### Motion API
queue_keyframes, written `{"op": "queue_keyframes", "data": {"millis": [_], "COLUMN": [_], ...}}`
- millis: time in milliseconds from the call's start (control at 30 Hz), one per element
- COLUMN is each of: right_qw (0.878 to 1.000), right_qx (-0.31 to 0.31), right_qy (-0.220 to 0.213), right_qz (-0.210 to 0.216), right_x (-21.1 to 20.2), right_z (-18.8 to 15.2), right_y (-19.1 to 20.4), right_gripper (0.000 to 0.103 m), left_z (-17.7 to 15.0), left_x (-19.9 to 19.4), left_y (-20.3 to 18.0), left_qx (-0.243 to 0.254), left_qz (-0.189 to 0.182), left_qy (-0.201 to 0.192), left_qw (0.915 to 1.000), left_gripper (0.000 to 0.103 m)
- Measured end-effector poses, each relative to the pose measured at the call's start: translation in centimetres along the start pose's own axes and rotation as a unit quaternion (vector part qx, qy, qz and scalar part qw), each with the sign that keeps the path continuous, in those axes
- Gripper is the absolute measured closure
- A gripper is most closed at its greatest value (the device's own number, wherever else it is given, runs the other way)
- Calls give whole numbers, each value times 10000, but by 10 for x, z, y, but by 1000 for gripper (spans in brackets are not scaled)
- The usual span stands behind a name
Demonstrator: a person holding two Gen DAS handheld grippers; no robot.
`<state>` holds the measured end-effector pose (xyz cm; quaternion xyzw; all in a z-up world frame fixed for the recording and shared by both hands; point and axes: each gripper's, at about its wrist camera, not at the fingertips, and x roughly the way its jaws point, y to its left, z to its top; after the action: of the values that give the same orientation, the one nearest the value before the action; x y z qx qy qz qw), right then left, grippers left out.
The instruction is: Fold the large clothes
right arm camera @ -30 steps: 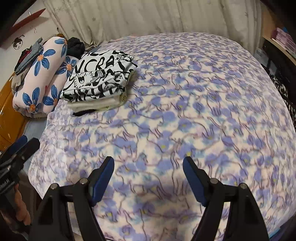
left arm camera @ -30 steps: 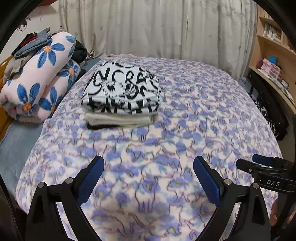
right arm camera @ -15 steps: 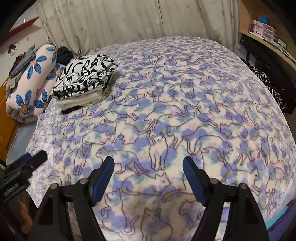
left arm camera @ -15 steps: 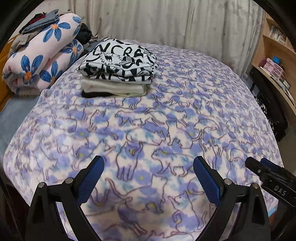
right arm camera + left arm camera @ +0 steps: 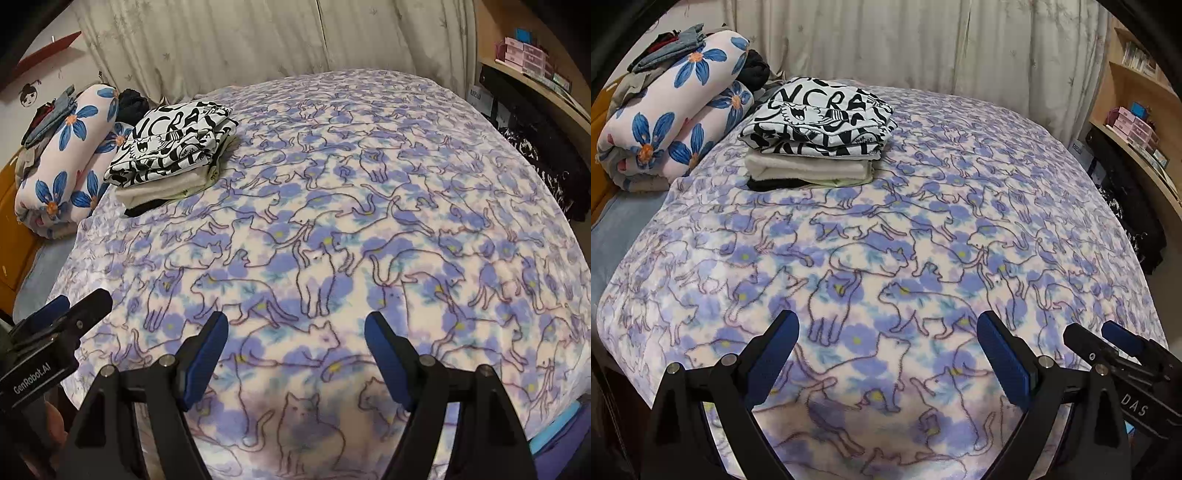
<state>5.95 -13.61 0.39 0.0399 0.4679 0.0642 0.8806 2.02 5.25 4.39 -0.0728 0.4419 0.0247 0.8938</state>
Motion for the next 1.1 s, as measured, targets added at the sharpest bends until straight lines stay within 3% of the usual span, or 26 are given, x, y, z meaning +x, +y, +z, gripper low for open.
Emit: {"op": "queue_keyframes", "data": {"millis": [500,1100], "right_qw": [9999,9998], "right_qx": [-68,-46], "right_qy": [84,21], "right_qz": [35,-203], "right_x": [-2,-3], "right_z": [-10,-18], "right_y": [-1,-12], "right_gripper": [26,26], "left_z": [-16,-22], "left_x": [12,17], "left_y": [-18,-28], "left_qx": [158,371], "left_qz": [-94,-33], "left_qy": [232,304], "left_qw": [9996,9988], "left_gripper": [7,7]}}
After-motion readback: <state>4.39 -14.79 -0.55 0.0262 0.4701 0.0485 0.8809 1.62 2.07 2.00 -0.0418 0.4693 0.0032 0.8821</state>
